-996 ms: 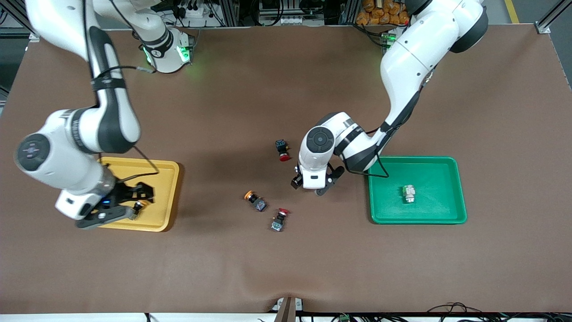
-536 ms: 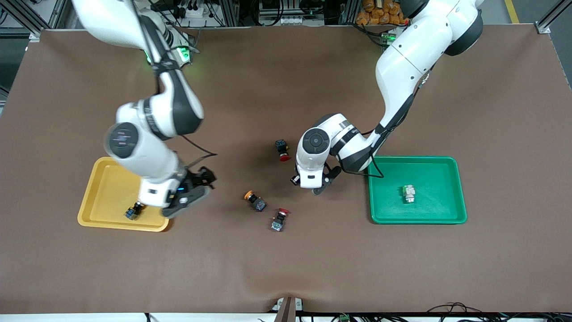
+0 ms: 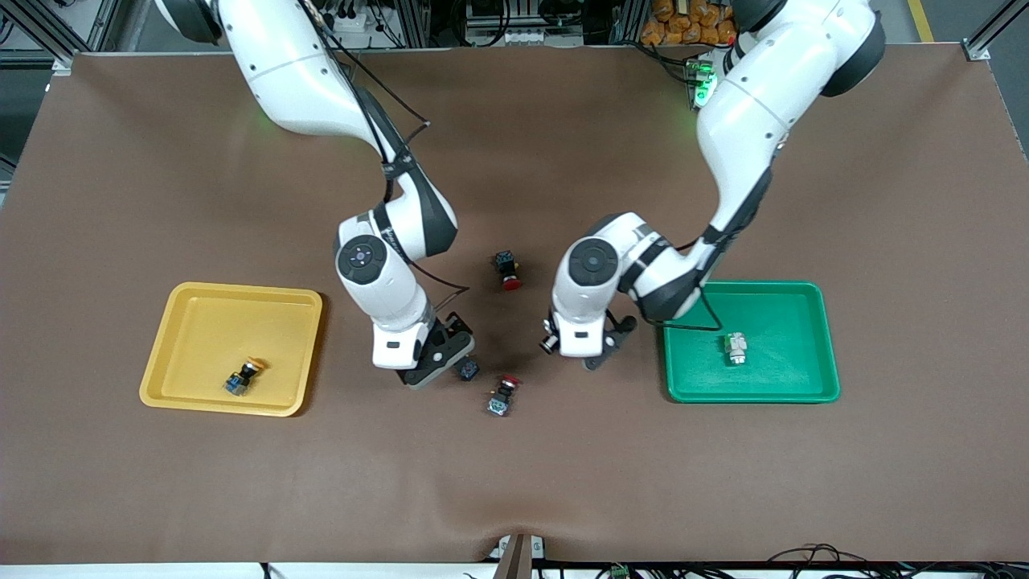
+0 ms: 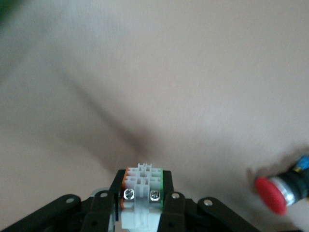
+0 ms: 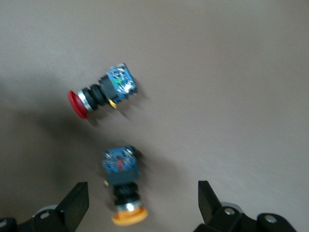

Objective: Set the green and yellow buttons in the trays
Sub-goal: 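Grasp the second green button with the left gripper while the right grasps yellow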

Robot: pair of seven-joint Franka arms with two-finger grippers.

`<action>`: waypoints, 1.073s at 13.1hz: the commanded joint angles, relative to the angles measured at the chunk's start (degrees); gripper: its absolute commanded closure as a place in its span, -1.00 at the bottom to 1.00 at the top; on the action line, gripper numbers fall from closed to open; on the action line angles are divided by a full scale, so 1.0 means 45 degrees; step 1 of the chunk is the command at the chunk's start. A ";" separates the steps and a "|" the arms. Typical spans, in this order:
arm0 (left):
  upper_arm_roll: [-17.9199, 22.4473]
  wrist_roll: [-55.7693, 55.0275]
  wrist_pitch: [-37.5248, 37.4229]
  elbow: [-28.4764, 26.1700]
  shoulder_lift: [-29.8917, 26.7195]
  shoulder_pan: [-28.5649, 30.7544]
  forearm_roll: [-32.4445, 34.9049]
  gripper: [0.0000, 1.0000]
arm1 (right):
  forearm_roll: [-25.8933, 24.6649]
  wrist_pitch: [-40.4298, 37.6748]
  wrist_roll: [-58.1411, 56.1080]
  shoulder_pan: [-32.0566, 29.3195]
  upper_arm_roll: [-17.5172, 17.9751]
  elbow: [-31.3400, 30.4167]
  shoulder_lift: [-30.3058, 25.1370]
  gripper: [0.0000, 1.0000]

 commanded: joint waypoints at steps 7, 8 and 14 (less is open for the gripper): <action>-0.0040 0.3890 -0.2101 -0.0492 -0.0987 0.2666 0.0215 1.00 | 0.0699 0.2412 -0.0160 0.0314 0.0402 0.0020 0.1505 -1.00; -0.0040 0.4241 -0.2317 -0.0570 -0.0987 0.2958 0.0215 1.00 | 0.0699 0.2588 -0.0160 0.0334 0.0402 -0.0116 0.1505 -1.00; -0.0118 0.6955 -0.3392 -0.0863 -0.1669 0.4540 0.0215 1.00 | 0.0718 0.3547 -0.0023 0.0355 0.0402 -0.0741 0.1137 1.00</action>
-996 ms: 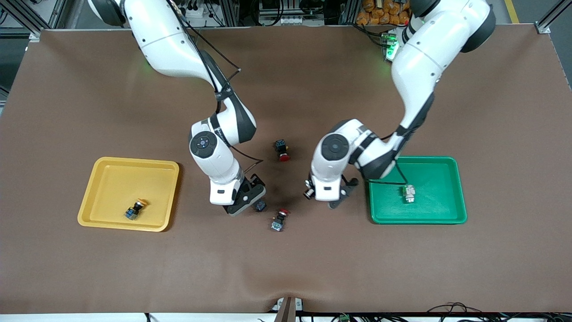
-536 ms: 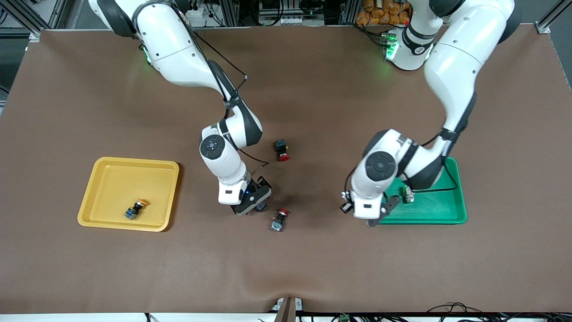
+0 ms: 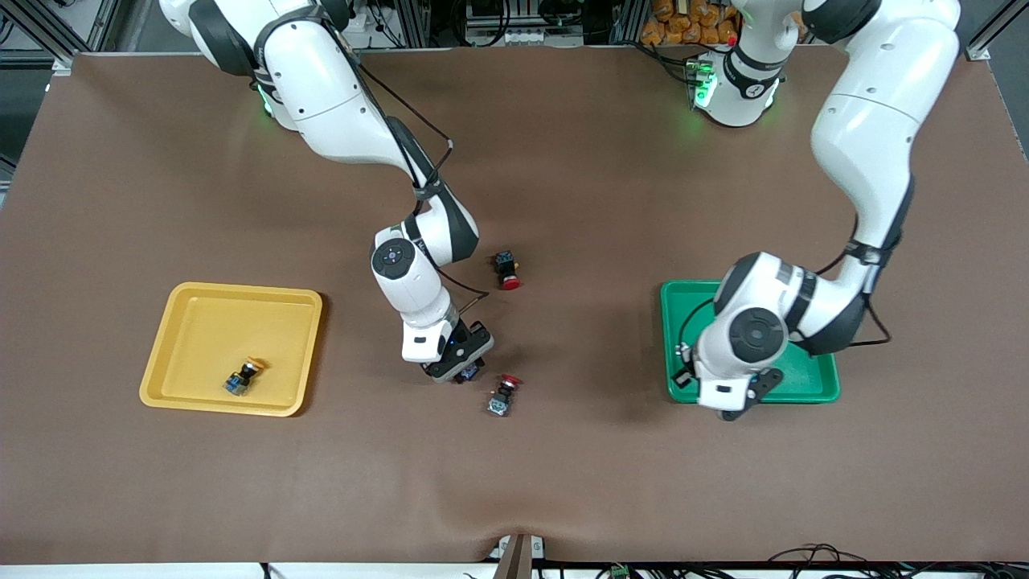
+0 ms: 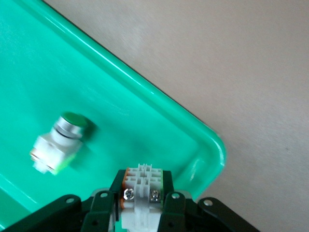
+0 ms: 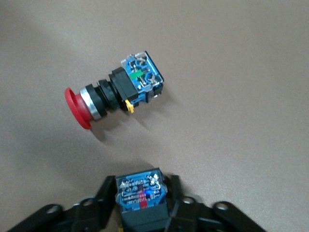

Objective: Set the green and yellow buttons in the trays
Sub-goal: 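Place the green button in the green tray while the right gripper carries yellow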

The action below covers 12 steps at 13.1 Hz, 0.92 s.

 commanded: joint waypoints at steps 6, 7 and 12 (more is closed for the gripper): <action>-0.0173 0.3850 0.0017 -0.1883 -0.1322 0.2625 0.0230 1.00 | 0.0254 -0.0078 -0.0145 -0.1593 -0.0100 -0.2437 -0.3766 1.00; -0.0153 0.4142 0.0445 -0.2097 -0.1264 0.2917 0.0211 1.00 | 0.0254 -0.0253 -0.0145 -0.1945 -0.0100 -0.2866 -0.4332 1.00; -0.0153 0.5408 0.1308 -0.2705 -0.1303 0.3447 0.0211 -0.99 | 0.0254 -0.3426 -0.0184 -0.4813 -0.0120 -0.4082 -0.6600 1.00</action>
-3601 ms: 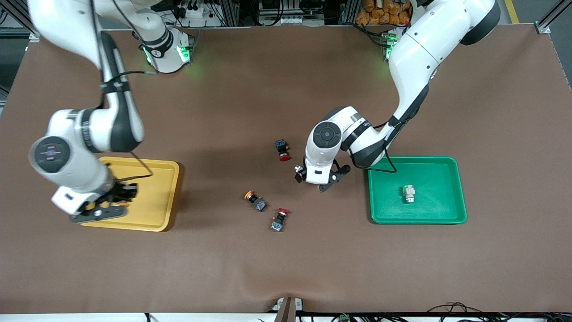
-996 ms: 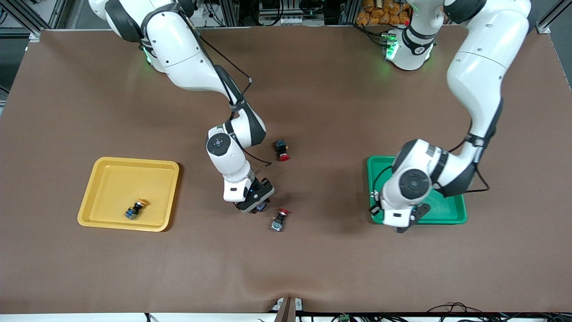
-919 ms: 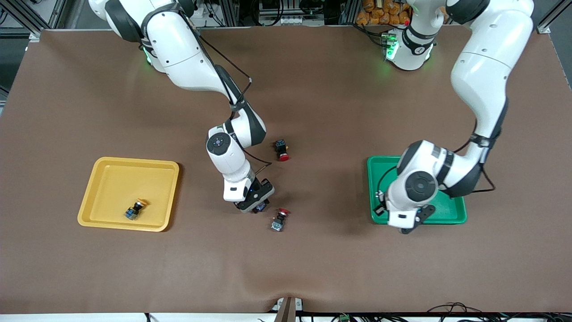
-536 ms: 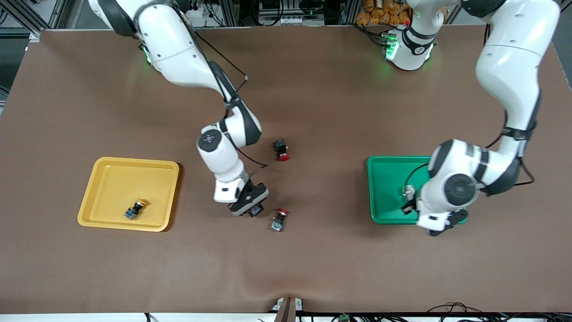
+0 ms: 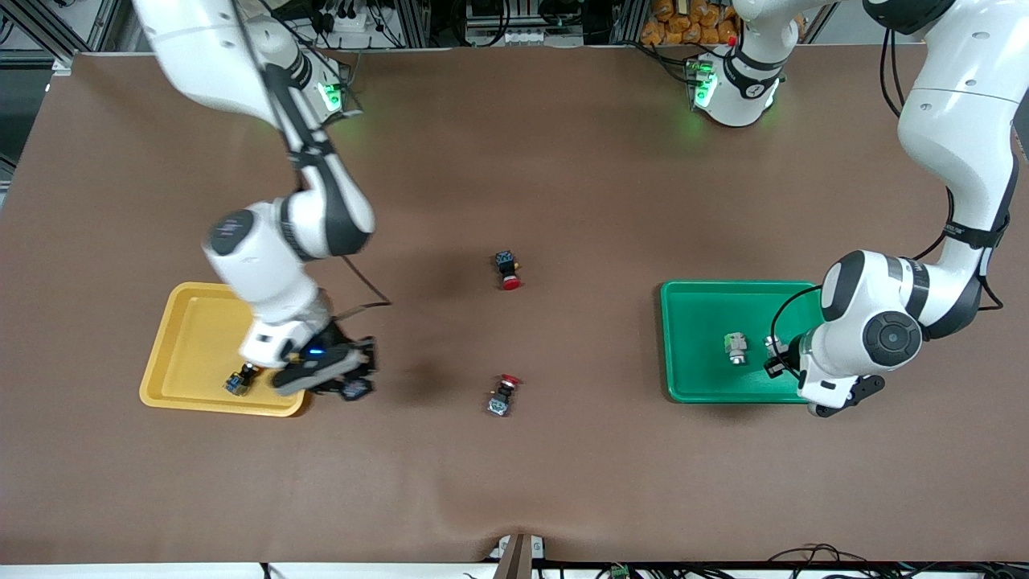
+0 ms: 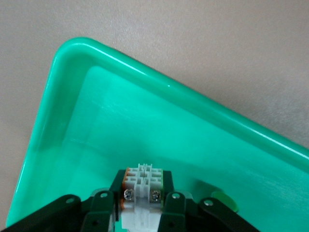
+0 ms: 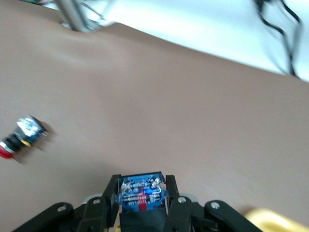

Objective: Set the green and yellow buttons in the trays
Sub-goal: 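Place the green button in the green tray while the right gripper carries yellow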

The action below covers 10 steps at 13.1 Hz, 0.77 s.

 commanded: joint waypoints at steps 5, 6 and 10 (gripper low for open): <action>-0.0156 0.1655 -0.0005 -0.0282 -0.2540 0.0316 0.0050 -1.00 | 0.0114 -0.3847 -0.0836 -0.3457 0.0224 -0.0570 -0.1390 1.00; -0.0176 0.1655 -0.0025 -0.0262 -0.3126 0.0277 0.0031 -1.00 | 0.0114 -0.4528 -0.1206 -0.3866 0.0185 -0.0551 -0.1428 1.00; -0.0644 0.2472 -0.0413 -0.0010 -0.4692 0.0296 -0.0047 -1.00 | 0.0055 -0.7634 -0.1833 -0.3967 -0.1414 -0.0550 -0.1526 1.00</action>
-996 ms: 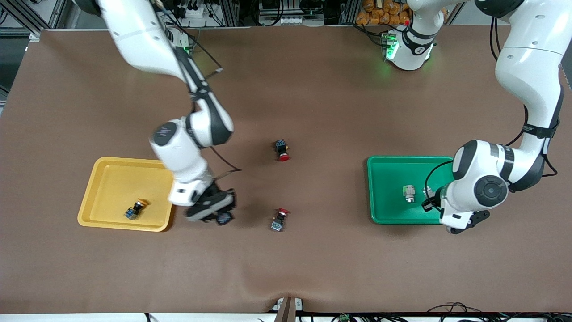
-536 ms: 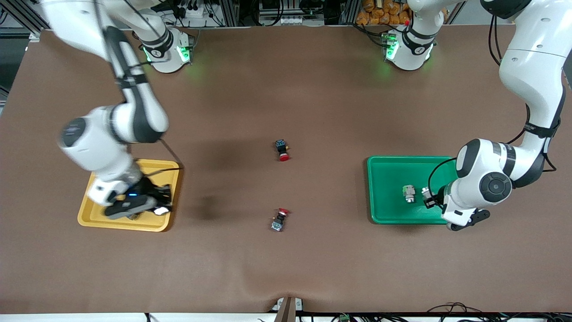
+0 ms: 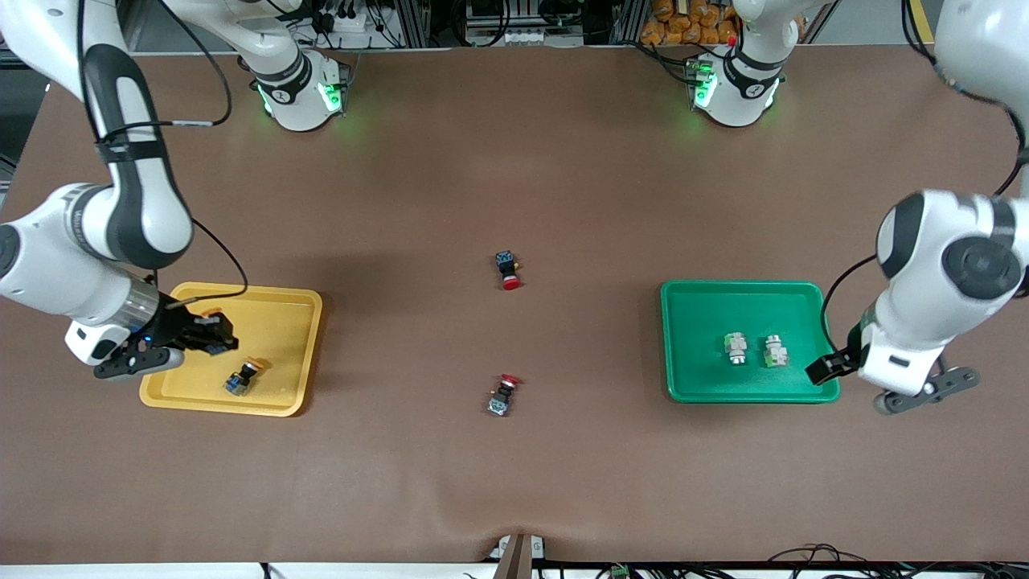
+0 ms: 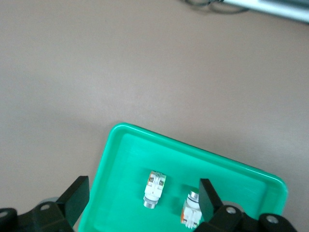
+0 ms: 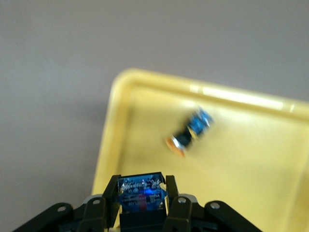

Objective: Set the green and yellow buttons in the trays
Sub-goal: 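Release the yellow button in the yellow tray with the right gripper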

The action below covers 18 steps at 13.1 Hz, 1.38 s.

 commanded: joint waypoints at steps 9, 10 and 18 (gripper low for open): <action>-0.0825 0.1729 -0.3717 0.1799 -0.1842 0.0122 -0.1512 -1.00 | -0.0517 0.1682 -0.0142 -0.0317 -0.1192 -0.0203 0.0859 1.00; -0.0845 0.1748 -0.4107 0.1818 -0.2036 0.0142 -0.1531 -1.00 | -0.0595 0.2147 0.1338 -0.0045 -0.1134 -0.0203 0.1074 1.00; 0.4304 0.5280 -0.6840 0.1604 -0.4809 -0.2783 -0.4810 -1.00 | -0.2251 0.0284 0.4439 -0.1228 0.0326 -0.0164 -0.0616 -1.00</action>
